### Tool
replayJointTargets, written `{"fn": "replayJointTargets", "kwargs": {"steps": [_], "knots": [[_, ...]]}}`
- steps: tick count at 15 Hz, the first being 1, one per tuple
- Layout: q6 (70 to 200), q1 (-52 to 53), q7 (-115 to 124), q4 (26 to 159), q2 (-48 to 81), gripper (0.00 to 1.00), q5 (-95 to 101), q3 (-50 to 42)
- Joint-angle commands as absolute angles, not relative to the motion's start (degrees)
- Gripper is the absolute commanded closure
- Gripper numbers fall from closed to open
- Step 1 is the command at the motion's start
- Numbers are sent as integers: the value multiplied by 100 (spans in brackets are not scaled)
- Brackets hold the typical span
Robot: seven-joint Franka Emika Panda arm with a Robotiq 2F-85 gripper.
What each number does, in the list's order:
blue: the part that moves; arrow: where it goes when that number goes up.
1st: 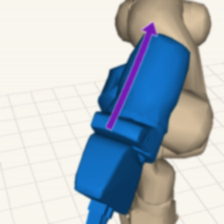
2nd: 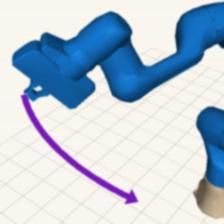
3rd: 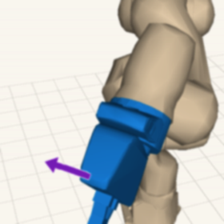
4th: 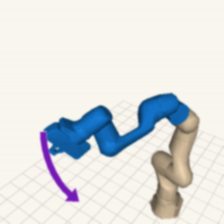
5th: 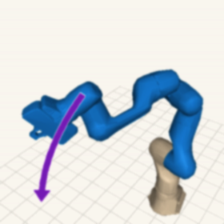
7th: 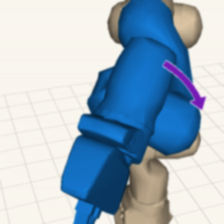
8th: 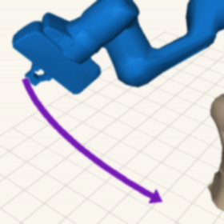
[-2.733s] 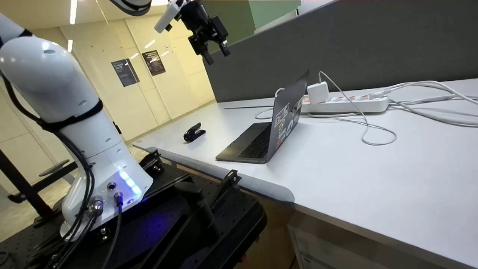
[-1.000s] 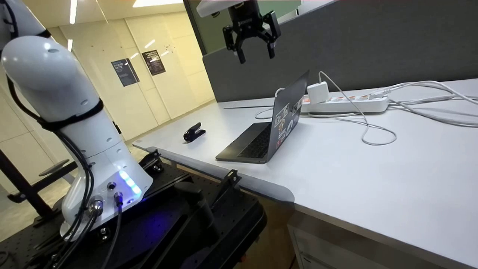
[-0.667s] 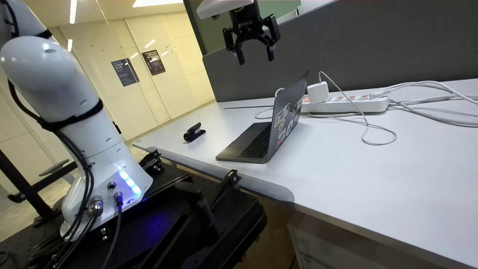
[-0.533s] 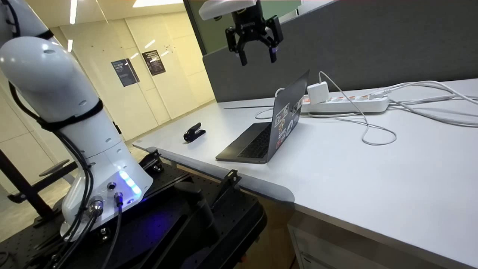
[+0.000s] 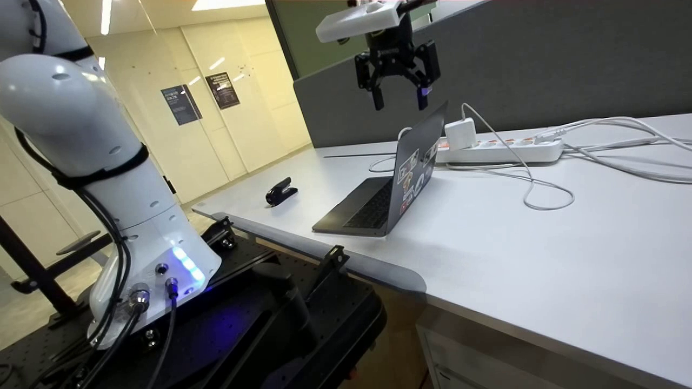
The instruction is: Close the laptop fully
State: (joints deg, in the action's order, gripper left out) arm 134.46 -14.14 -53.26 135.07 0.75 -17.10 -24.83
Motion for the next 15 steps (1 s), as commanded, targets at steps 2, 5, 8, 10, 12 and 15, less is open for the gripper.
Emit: {"fn": "replayJointTargets", "kwargs": {"steps": [2, 5, 8, 10, 12, 15], "knots": [[13351, -1797, -5234, 12930, 741, 0, -1798, -2197], [13450, -1971, -5402, 12802, 944, 0, -1903, -1995], [13594, -2053, -5650, 12793, 1038, 0, -2043, -1737], [13623, -2055, -5820, 12830, 1059, 0, -2133, -1562], [13612, -2027, -5946, 12862, 1082, 0, -2187, -1409], [13598, -1972, -6103, 12948, 1070, 0, -2204, -1192]]}}
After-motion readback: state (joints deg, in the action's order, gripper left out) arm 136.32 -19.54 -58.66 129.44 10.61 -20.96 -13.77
